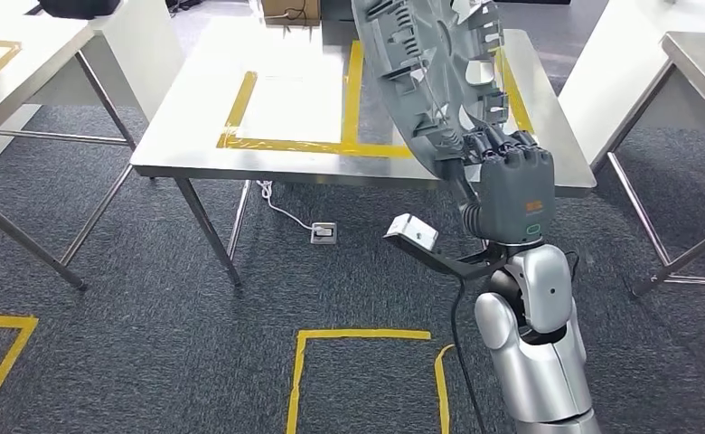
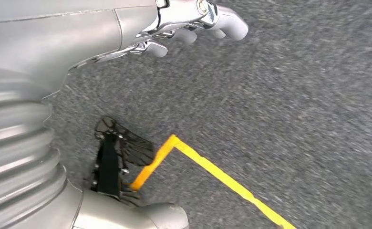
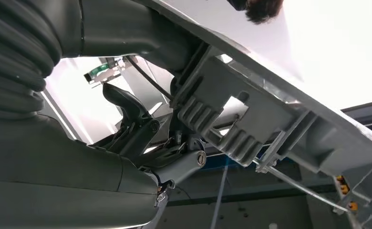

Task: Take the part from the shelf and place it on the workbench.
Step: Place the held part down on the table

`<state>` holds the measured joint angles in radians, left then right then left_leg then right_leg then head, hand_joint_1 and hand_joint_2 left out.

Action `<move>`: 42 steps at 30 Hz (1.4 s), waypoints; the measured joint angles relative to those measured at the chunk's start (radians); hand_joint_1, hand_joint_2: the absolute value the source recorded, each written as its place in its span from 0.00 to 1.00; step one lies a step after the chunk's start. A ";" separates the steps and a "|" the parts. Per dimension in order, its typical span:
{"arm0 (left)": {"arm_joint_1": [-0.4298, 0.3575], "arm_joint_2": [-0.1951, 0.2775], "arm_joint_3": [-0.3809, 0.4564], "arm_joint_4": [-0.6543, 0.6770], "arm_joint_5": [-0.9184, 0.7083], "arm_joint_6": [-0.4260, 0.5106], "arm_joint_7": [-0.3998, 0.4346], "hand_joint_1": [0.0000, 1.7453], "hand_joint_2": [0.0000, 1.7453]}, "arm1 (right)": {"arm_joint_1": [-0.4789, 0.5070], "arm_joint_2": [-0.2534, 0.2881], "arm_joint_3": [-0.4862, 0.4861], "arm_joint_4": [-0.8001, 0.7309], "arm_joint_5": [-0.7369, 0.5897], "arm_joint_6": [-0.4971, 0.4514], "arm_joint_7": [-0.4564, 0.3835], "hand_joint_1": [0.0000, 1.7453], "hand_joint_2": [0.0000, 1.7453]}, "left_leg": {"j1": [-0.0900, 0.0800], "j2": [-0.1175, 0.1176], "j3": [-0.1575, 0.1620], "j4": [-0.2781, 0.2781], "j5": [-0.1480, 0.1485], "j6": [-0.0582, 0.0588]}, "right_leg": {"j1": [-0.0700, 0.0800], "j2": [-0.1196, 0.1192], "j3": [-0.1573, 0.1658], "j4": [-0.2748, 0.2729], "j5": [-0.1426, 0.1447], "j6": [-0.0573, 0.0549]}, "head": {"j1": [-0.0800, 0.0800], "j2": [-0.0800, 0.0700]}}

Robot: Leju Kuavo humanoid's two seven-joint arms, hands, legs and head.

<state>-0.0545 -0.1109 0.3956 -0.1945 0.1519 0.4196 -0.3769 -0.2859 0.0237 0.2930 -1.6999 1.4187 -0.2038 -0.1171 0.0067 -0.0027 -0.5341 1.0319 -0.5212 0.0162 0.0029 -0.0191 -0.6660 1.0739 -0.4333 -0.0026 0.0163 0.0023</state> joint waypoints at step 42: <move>0.002 0.012 0.001 -0.003 -0.016 0.004 0.009 0.00 1.00 | 0.014 0.006 -0.008 0.009 -0.005 -0.039 0.001 1.00 1.00 | 0.000 0.002 -0.198 0.273 -0.063 -0.046 | -0.004 0.026 0.102 -0.064 -0.047 -0.037 | -0.002 0.000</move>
<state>-0.0522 -0.0991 0.3963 -0.1971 0.1359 0.4232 -0.3682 -0.2716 0.0301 0.2846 -1.6908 1.4140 -0.2428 -0.1159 0.0064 -0.0009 -0.7325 1.3046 -0.5846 -0.0295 -0.0015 0.0071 -0.5644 1.0102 -0.4803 -0.0394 0.0140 0.0023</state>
